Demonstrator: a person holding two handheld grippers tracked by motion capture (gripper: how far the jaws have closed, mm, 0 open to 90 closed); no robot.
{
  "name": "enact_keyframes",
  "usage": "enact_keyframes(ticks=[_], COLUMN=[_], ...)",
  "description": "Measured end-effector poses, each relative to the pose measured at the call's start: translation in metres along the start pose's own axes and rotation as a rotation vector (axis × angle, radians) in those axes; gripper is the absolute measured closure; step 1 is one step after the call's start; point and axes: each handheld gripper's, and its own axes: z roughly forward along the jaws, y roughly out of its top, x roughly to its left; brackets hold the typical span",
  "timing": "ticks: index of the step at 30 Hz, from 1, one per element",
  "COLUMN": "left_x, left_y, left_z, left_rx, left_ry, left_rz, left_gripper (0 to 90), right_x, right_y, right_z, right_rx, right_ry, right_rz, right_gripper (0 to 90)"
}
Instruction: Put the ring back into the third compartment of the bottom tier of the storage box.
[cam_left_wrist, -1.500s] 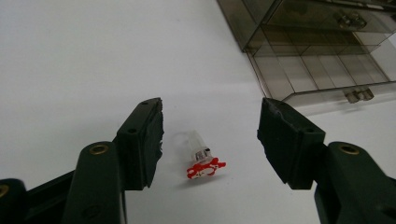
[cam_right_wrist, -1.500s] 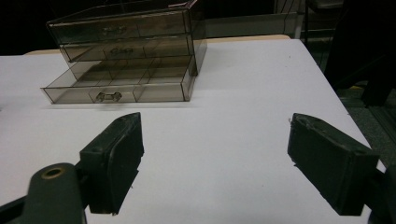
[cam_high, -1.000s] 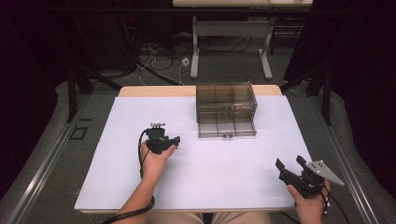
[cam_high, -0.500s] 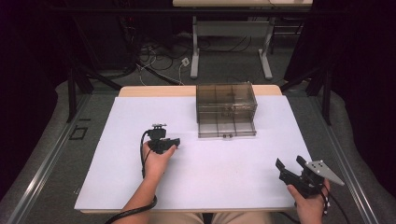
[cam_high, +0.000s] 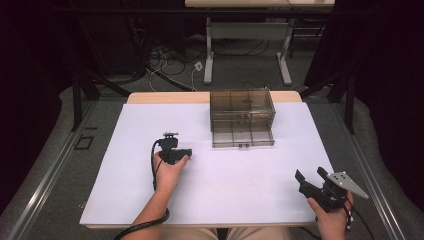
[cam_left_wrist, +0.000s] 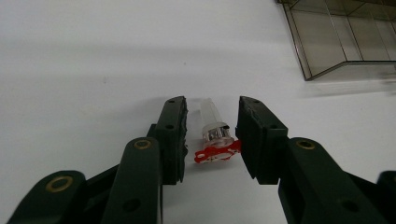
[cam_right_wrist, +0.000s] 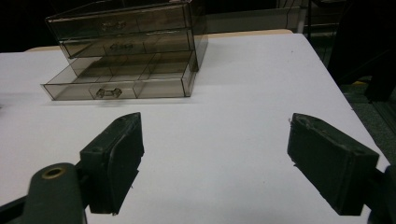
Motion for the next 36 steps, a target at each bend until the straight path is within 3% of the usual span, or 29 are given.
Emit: enact_keyframes(ticks=[12,27,36], left_x=[-0.0016,-0.0036,-0.0079], left_y=[-0.0005,0.0022,0.0088], left_z=[0.0006,-0.0015,-0.0082], left_rx=[0.01,0.011,-0.038], left_ry=[-0.01,-0.003,0.004], left_rz=[-0.005,0.014,0.024], left_gripper=[71.1,73.0,73.3], right_x=[0.0,0.0,-0.0001], right_y=[-0.0002,-0.0003,-0.0004], right_z=[0.0,0.0008,0.0022], right_rx=[0.006,0.001,0.007], right_ry=[-0.003,0.002,0.005], right_rz=[-0.001,0.005,0.006], right_gripper=[18.0,18.0,18.0])
